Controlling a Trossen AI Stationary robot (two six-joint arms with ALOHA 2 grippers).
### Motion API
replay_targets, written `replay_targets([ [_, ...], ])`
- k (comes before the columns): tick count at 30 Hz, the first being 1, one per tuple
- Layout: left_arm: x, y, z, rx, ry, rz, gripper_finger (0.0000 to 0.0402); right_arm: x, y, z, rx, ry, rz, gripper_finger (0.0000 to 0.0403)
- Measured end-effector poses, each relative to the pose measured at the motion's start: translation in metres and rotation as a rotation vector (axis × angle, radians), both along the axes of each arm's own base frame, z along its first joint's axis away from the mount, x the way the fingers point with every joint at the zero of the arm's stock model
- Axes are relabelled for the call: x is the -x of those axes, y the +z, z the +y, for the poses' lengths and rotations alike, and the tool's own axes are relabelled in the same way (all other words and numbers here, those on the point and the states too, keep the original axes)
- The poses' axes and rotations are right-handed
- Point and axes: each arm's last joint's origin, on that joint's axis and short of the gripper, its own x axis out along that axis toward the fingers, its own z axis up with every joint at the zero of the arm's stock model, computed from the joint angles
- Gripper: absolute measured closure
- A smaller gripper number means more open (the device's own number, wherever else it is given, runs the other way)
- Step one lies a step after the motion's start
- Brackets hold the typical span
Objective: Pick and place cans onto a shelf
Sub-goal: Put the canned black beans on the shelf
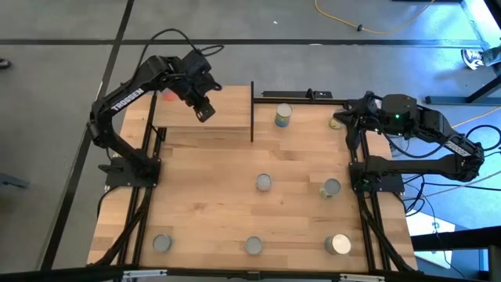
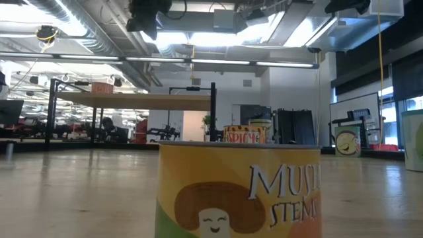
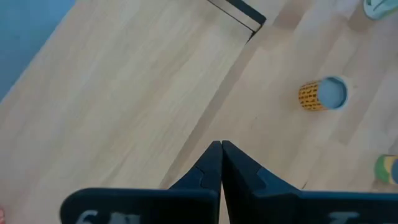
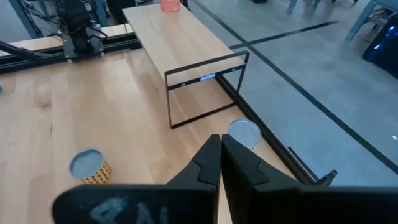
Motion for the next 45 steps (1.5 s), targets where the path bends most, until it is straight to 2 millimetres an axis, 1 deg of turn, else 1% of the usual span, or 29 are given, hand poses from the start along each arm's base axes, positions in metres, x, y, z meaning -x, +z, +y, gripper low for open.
replay_targets([
  [3,-0.004,0.0,-0.005,-0.004,-0.023,0.001,0.0393,0.002,0.001,0.0,0.001,-0.007,-0.007,0.0386],
  [7,-0.006,0.0,-0.01,-0.009,-0.056,0.003,0.0369,0.006,0.002,0.002,-0.057,-0.041,-0.056,0.038],
  [12,-0.01,0.0,-0.017,-0.03,-0.153,0.003,0.0341,0.011,0.003,0.003,-0.093,-0.063,-0.099,0.0351],
  [15,-0.014,0.0,-0.024,-0.032,-0.183,-0.002,0.0332,0.011,0.003,0.003,-0.083,-0.058,-0.095,0.0329],
  [17,-0.018,0.0,-0.032,-0.025,-0.237,-0.016,0.033,0.011,0.003,0.003,-0.065,-0.048,-0.085,0.0321],
  [21,-0.032,0.004,-0.054,-0.048,-0.519,-0.12,0.0329,0.011,0.003,0.003,-0.023,-0.024,-0.062,0.0316],
  [23,-0.041,0.008,-0.065,-0.085,-0.624,-0.195,0.0329,0.011,0.003,0.003,-0.008,-0.013,-0.053,0.0316],
  [25,-0.056,0.009,-0.074,-0.139,-0.661,-0.28,0.0329,0.011,0.003,0.003,-0.001,0.002,-0.049,0.0315],
  [27,-0.073,0.005,-0.082,-0.161,-0.644,-0.331,0.0329,0.011,0.003,0.004,0.014,0.018,-0.04,0.0315],
  [30,-0.098,-0.012,-0.091,-0.137,-0.574,-0.33,0.0329,0.011,0.003,0.004,0.03,0.027,-0.032,0.0315],
  [33,-0.118,-0.037,-0.099,-0.101,-0.56,-0.253,0.0329,0.011,0.003,0.004,0.031,0.028,-0.032,0.0315],
  [38,-0.155,-0.085,-0.117,-0.065,-0.63,-0.126,0.0329,0.011,0.003,0.004,0.041,0.064,-0.024,0.0315],
  [42,-0.176,-0.119,-0.128,-0.043,-0.67,-0.061,0.0329,0.01,0.003,0.005,0.023,0.102,-0.03,0.0315],
  [45,-0.19,-0.142,-0.132,-0.06,-0.719,-0.02,0.0329,0.01,0.003,0.006,0.013,0.124,-0.034,0.0315],
])
